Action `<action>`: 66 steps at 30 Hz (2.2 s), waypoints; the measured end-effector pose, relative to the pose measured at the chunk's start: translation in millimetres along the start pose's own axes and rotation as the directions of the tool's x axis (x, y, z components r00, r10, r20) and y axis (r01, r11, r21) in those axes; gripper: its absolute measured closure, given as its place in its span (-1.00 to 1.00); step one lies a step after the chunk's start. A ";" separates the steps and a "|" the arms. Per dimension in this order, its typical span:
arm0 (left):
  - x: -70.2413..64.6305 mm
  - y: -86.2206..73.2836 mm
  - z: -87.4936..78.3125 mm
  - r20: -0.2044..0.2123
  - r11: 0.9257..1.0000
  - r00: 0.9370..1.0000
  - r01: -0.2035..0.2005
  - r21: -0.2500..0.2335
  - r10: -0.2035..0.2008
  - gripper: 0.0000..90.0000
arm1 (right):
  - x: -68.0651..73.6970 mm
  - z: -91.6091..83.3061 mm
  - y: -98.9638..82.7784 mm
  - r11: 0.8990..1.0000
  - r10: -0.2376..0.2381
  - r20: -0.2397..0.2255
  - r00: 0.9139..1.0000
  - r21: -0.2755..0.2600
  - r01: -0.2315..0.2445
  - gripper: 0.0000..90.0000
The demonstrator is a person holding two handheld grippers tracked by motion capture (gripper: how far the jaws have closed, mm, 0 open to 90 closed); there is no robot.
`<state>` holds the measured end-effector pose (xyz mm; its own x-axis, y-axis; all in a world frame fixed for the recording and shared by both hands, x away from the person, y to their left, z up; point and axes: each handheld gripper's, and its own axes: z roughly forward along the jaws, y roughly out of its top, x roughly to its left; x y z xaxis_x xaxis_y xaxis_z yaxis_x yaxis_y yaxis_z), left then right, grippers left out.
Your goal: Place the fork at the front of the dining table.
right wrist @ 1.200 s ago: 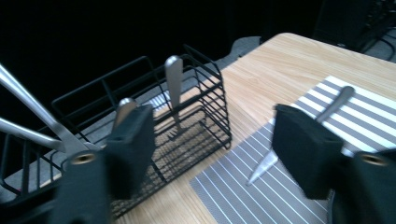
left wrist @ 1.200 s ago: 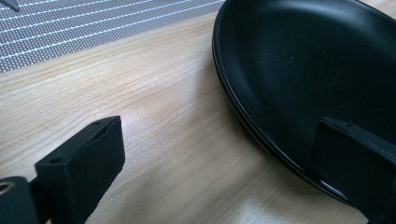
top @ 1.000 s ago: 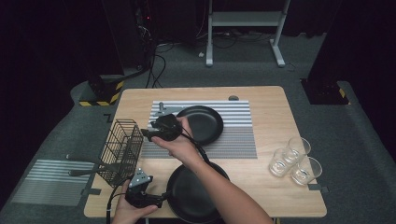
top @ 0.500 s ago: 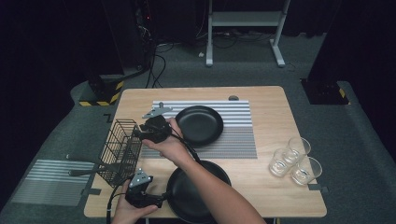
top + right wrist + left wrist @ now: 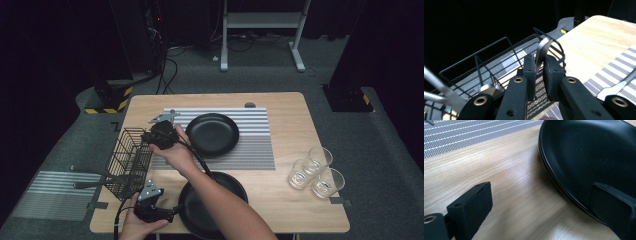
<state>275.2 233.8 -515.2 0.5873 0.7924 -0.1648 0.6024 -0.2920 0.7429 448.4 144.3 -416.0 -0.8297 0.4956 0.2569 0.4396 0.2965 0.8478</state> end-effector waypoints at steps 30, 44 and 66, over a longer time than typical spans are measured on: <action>0.9 0.7 -0.8 0.002 1.000 1.000 0.010 -0.010 -0.010 -0.85 | 15.4 -8.0 14.4 0.998 -0.052 0.016 0.999 -0.027 0.052 0.94; 0.2 1.0 -0.7 0.005 1.000 1.000 0.024 -0.016 -0.024 -0.84 | 21.2 -51.9 31.9 0.994 -0.070 0.011 0.997 -0.086 0.071 0.94; 0.0 2.3 0.3 -0.002 1.000 1.000 0.024 -0.015 -0.024 -0.82 | 7.7 -104.7 35.0 0.987 -0.044 0.044 0.998 -0.150 0.050 0.94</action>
<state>276.8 233.0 -513.7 0.5716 0.8003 -0.1808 0.6078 -0.2651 0.7485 421.4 73.0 -335.7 -0.8322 0.5176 0.1989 0.3412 0.1953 0.9195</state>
